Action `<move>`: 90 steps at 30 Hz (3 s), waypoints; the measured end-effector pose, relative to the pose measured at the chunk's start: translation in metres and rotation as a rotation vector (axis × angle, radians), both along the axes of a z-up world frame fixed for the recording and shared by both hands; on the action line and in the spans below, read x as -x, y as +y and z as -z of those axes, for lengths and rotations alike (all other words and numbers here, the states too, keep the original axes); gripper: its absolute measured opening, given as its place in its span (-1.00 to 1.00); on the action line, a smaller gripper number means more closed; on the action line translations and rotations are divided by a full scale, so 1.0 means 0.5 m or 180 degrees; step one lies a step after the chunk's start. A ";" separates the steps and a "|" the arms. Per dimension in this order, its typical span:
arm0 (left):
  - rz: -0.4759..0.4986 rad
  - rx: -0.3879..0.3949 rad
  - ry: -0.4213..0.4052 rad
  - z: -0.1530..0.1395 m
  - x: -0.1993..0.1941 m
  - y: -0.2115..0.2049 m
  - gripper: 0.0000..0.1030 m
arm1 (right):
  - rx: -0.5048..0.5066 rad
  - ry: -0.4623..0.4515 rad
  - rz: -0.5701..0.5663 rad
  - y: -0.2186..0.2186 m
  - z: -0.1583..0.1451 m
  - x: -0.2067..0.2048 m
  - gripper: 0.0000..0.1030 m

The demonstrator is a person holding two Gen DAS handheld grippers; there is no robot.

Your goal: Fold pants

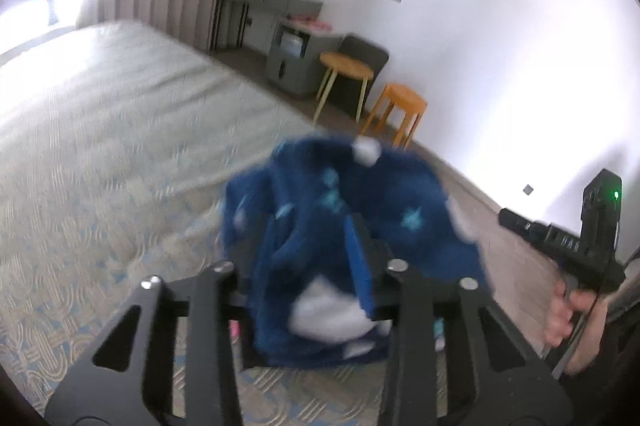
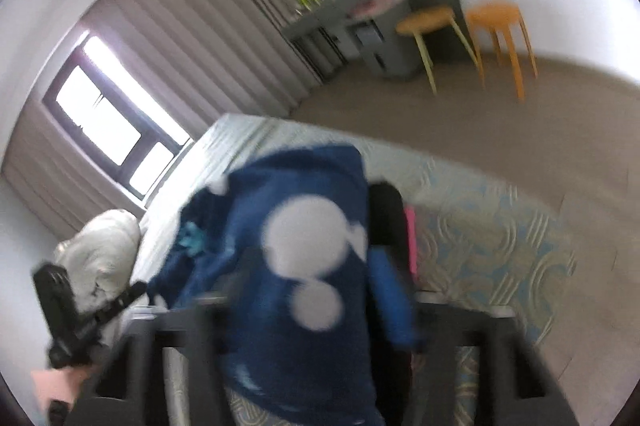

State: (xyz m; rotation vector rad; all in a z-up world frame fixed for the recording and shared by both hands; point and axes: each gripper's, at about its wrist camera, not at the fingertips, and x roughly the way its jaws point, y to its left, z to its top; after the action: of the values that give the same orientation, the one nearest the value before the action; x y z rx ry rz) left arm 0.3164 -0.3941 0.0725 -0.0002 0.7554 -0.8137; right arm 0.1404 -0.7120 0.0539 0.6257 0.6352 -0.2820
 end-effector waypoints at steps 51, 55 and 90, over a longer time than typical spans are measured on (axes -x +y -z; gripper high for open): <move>-0.0479 -0.0190 -0.0587 -0.146 0.294 0.125 0.97 | 0.0846 0.0201 -0.0059 0.335 -0.191 0.134 0.79; -0.0447 -0.0188 -0.0626 -0.156 0.370 0.199 0.98 | 0.0908 0.0145 0.0014 0.402 -0.219 0.221 1.00; -0.0495 -0.0639 -0.0731 -0.023 0.661 0.233 0.97 | 0.0824 0.0130 0.0076 0.494 -0.073 0.548 1.00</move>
State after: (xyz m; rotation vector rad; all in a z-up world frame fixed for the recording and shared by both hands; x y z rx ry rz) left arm -0.0144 -0.2775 0.0840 0.2087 0.6083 -0.5758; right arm -0.1337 -0.4650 0.0901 0.3801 0.6186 -0.3931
